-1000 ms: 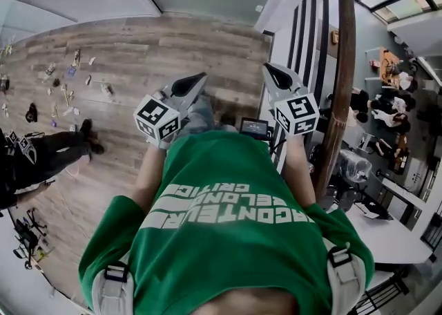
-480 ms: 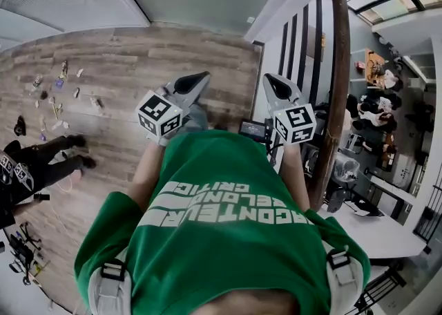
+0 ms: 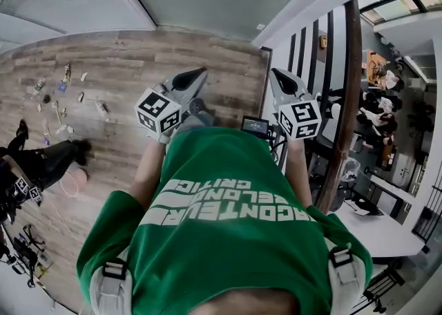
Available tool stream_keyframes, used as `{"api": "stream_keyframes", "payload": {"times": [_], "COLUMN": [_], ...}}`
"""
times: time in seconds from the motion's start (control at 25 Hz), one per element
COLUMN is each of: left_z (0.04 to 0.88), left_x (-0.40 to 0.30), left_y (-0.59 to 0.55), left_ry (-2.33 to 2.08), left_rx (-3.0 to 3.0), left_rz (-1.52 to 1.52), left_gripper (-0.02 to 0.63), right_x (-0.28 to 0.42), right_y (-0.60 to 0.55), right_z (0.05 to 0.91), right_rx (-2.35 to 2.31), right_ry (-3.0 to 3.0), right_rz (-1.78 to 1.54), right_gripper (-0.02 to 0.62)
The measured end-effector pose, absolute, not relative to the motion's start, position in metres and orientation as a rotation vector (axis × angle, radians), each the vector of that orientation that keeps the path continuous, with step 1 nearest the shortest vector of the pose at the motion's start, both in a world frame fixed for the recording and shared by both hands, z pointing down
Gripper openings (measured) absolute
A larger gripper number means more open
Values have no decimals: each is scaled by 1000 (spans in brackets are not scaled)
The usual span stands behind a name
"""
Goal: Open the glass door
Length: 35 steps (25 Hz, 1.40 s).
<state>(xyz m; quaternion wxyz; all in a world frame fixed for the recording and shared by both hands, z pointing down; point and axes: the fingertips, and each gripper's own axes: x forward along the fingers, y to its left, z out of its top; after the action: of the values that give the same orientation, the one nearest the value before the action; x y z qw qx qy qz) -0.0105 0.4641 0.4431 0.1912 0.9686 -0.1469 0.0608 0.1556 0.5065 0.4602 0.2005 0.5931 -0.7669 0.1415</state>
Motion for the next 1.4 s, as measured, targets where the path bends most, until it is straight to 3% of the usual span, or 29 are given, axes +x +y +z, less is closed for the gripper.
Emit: {"api": "stream_keyframes", "payload": {"times": [1.4], "left_z": [469], "left_x": [-173], "left_y": [393], "left_ry": [-925], "left_rx": [2499], "left_rz": [30], "left_gripper": [15], "right_x": [-6], "right_y": [363], "right_z": [461], "right_rx": [1132], "right_ry": [-2350], "right_rz": [243], "right_gripper": [-6]}}
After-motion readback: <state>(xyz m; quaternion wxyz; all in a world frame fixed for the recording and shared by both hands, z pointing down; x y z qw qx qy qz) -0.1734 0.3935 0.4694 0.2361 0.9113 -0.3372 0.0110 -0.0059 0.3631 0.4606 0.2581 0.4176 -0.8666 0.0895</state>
